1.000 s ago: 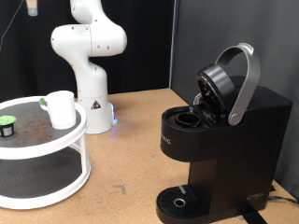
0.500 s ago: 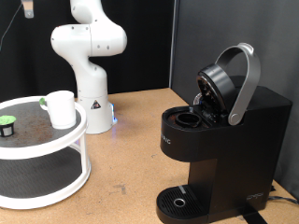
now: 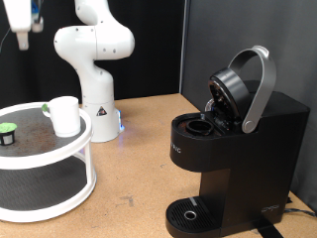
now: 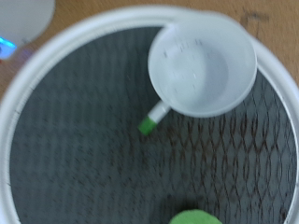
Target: Make a cup of coffee with the keurig machine
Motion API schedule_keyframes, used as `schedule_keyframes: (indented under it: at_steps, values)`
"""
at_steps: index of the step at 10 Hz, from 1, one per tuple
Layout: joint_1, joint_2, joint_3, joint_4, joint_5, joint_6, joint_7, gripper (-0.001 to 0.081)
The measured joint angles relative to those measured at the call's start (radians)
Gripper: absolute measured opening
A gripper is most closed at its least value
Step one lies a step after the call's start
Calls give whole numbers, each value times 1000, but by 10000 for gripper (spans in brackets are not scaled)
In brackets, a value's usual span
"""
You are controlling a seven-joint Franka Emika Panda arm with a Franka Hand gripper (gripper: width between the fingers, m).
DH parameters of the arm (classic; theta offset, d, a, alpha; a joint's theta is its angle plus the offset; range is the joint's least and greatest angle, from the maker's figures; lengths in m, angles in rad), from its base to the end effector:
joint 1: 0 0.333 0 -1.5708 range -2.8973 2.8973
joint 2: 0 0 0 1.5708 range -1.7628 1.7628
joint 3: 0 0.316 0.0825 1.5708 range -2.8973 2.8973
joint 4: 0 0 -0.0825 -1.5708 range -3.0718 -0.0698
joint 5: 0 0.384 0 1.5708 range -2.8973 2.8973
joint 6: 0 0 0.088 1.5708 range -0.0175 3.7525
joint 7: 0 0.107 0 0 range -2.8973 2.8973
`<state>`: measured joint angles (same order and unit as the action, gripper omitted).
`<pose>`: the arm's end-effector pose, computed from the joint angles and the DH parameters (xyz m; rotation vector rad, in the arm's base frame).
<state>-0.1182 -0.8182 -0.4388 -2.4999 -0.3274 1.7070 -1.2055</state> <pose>0.2515 -0.2149 0.5141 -2.8704 -1.2617 0.0272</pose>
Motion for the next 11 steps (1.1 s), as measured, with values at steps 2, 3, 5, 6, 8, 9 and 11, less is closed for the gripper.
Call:
schedule_keyframes:
  at_steps: [2, 3, 5, 6, 8, 9, 11]
  values:
    - [-26, 18, -16, -88, -65, 154, 59, 807]
    - [-34, 36, -26, -121, -82, 210, 89, 807]
    - [-40, 60, -28, -130, -88, 242, 104, 807]
    - [-39, 59, -33, -130, -87, 235, 70, 807]
    - [-34, 59, -84, -134, -57, 240, -21, 807]
    - [-34, 63, -119, -142, -44, 268, -31, 807]
    - [-34, 96, -177, -162, -34, 363, -22, 807]
